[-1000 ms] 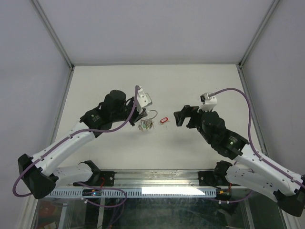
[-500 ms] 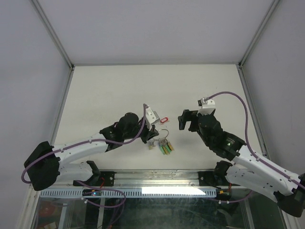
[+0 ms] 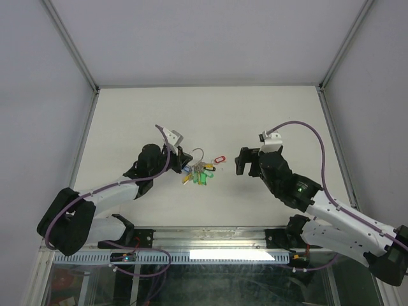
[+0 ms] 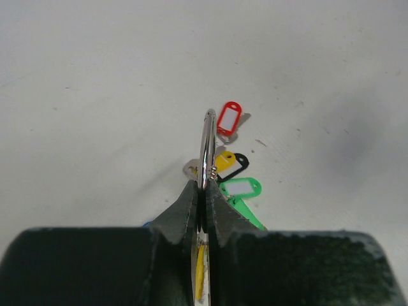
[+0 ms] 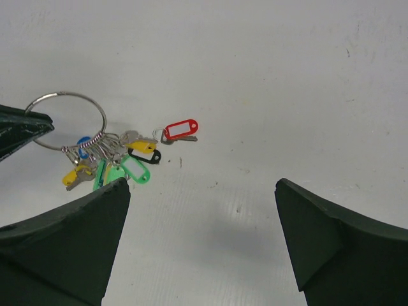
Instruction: Put the keys on the keyring
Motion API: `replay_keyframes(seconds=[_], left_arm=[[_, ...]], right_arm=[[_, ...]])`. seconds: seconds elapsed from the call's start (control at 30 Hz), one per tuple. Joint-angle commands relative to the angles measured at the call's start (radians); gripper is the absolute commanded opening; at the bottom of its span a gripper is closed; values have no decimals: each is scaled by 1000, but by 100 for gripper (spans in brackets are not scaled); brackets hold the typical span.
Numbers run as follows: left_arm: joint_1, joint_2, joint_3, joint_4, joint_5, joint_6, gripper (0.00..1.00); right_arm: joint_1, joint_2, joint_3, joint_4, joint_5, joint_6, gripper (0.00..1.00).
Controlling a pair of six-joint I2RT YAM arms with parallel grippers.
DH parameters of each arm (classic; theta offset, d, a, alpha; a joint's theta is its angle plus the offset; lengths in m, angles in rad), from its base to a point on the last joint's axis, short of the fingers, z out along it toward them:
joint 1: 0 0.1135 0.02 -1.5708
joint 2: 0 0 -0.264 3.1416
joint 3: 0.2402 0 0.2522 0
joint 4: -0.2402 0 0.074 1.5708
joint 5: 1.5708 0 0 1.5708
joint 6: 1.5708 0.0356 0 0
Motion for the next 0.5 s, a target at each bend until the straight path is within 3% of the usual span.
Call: replay_keyframes(seconds=[0.0,0.23,0.47], left_arm=[[85,35,-10,180,27,-65,0],[217,141,-5,273,25,-130,1],[303,212,45,281,7,-173,33]], right_arm=[[-2,15,0,53,-9,44,99],[-2,59,27,36,-34,77,99],[-2,57,38,21,-118,5,99]])
